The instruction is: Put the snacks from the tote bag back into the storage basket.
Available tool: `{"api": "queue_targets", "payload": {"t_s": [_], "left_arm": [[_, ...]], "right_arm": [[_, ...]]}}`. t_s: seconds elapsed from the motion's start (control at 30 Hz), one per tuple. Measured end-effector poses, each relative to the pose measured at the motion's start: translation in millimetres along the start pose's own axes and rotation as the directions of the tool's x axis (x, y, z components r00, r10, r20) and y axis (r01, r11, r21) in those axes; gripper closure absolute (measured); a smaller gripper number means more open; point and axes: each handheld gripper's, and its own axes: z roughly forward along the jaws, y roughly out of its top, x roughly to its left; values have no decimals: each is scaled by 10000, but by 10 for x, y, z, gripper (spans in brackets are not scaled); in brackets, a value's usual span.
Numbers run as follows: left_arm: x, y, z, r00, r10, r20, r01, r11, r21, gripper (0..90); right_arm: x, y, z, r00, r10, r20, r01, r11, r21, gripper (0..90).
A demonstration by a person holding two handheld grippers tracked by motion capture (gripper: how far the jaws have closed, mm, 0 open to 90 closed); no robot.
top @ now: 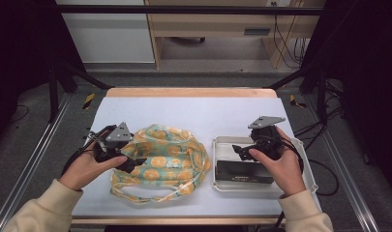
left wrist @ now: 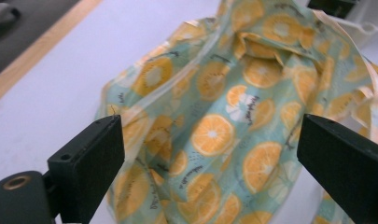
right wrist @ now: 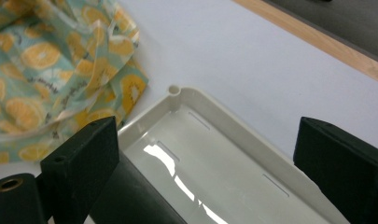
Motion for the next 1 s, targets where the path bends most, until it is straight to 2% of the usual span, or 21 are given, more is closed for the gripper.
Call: {"api": "queue_targets", "payload": {"t_s": [0.1,0.17,0.2,0.23,0.33,0.37,0.53,0.67,0.77,1.0], "left_arm": [[33,-45,-46,9985,-472,-288,462,9983,-347,67],[61,-88,-79,9960,-747,-499,721,9961,-506,59],[61,-88,-79,9960,-747,-499,721,9961,-506,59],[84,-132,-106,9926,-954,-751,907,9939,-635,59],[119,-206,-157,9880,-1132,-1047,1052,9914,-783,59],[127,-232,-174,9865,-1212,-1099,1120,9900,-858,58],[156,-372,-253,9794,-1610,-1219,1469,9822,-1172,57],[196,-494,-302,9736,-1832,-1365,1656,9775,-1308,57],[236,-592,-321,9672,-2069,-1472,1869,9725,-1393,57],[346,-806,-309,9505,-2492,-1859,2224,9628,-1533,59]], "right_arm": [[-33,28,-7,9982,540,254,-534,9983,-249,69],[-54,31,-16,9934,1009,541,-993,9945,-317,67],[-68,28,-21,9906,1218,625,-1201,9923,-312,67],[-81,23,-30,9885,1363,658,-1341,9903,-360,66],[-112,-20,-69,9825,1663,834,-1614,9849,-627,64],[-121,-36,-83,9789,1862,839,-1809,9812,-666,64],[-196,-154,-167,9684,2142,1274,-2037,9748,-911,64],[-257,-285,-241,9527,2500,1727,-2332,9660,-1121,65],[-299,-404,-292,9387,2773,2048,-2557,9585,-1261,65],[-391,-686,-348,9042,3477,2480,-3183,9358,-1513,67]]}}
